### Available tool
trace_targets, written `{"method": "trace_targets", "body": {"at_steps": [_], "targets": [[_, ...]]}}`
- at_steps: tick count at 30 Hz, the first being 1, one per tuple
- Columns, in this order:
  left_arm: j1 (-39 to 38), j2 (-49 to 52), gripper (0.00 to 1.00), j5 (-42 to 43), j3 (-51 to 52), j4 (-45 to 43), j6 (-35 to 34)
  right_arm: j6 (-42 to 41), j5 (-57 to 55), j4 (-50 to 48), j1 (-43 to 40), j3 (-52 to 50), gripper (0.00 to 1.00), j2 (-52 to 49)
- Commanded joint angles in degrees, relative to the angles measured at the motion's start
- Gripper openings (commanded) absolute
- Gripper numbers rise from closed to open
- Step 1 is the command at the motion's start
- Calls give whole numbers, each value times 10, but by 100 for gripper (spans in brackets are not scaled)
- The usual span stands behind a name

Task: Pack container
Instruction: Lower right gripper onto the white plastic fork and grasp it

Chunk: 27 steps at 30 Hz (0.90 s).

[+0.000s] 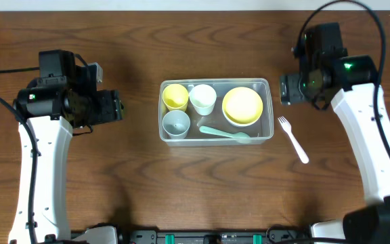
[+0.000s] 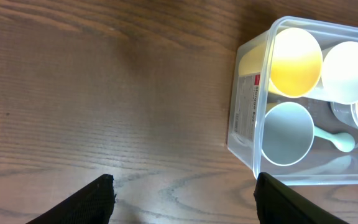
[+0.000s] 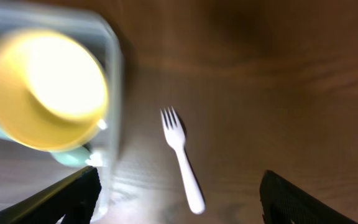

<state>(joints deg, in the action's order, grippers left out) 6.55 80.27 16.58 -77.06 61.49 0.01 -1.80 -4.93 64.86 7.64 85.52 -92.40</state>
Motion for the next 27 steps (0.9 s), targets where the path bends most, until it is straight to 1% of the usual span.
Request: {"method": "trace_targets", "body": {"at_steps": [1, 4, 8, 10, 20, 27], "targets": [[2, 1, 73, 5, 2, 2, 2, 89, 26, -18, -31, -56, 84, -18], [2, 1, 73, 5, 2, 2, 2, 134, 29, -42, -46, -90, 83, -33], [2, 1, 73, 5, 2, 2, 2, 219, 74, -54, -46, -111, 82, -62], [2, 1, 73, 5, 2, 2, 2, 248, 93, -56, -43, -114, 82, -81], [2, 1, 73, 5, 2, 3, 2, 250, 97, -64, -39, -115, 82, -174], [2, 1, 73, 5, 2, 4, 2, 250, 99, -66, -39, -115, 82, -204]]}}
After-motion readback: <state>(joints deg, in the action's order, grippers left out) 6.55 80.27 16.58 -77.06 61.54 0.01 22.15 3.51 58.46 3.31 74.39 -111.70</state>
